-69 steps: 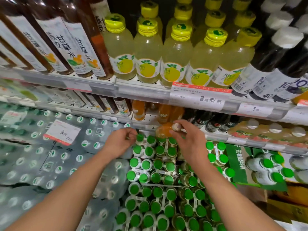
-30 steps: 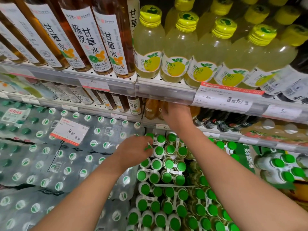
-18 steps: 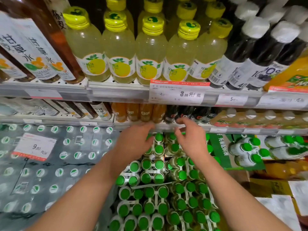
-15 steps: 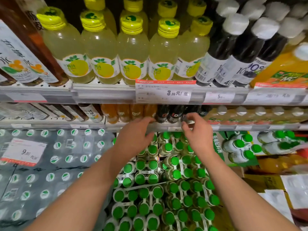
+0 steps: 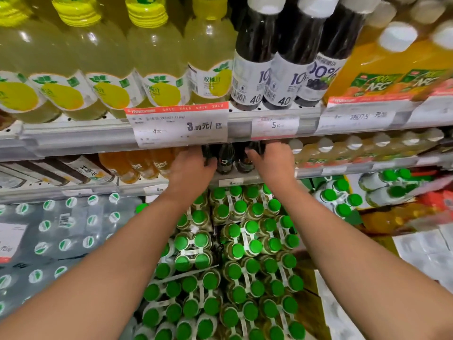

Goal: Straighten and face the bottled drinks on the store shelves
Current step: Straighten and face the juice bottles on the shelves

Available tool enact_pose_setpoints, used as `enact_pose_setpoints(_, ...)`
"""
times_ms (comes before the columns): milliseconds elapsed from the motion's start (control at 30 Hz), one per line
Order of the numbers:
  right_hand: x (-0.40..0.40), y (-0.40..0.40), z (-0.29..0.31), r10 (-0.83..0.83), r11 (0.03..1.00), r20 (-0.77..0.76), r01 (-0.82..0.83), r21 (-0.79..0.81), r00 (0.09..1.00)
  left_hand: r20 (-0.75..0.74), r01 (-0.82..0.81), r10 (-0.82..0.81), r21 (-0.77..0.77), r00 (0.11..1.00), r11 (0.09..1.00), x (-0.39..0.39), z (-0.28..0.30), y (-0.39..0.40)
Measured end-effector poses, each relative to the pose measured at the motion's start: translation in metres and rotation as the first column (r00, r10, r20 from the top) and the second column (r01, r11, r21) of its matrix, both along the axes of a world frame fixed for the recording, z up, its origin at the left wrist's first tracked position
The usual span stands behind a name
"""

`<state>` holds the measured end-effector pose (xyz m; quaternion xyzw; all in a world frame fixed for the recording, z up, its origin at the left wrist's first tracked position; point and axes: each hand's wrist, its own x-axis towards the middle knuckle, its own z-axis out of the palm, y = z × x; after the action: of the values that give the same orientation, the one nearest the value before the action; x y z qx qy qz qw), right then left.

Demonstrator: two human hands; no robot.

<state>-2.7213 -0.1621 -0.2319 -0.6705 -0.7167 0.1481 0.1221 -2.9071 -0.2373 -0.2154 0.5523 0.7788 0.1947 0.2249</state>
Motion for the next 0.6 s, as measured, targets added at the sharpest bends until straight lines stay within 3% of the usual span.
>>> enact_pose_setpoints(200,-0.011,0.011,-0.001,-0.080,0.996,-0.083,0.082,0.018,0.993,-0.237,-0.030,0.004,-0.107,0.972,0.994,-0.003,-0.003,0.023)
enact_pose_setpoints(333,-0.020,0.010,0.000,0.030,0.995,-0.120,-0.018,0.099,0.992,-0.409,0.013,-0.078,-0.159,0.909,0.987,-0.005,-0.006,0.025)
enact_pose_setpoints(467,-0.020,0.008,-0.002,0.014,0.993,-0.199,0.009,0.115,0.980,-0.315,-0.009,-0.015,-0.076,0.949,0.997,-0.002,-0.003,0.020)
enact_pose_setpoints(600,-0.009,-0.001,-0.005,-0.032,0.995,-0.081,0.040,0.095,0.996,-0.343,-0.042,0.004,-0.103,0.939,0.994,0.000,0.002,0.023)
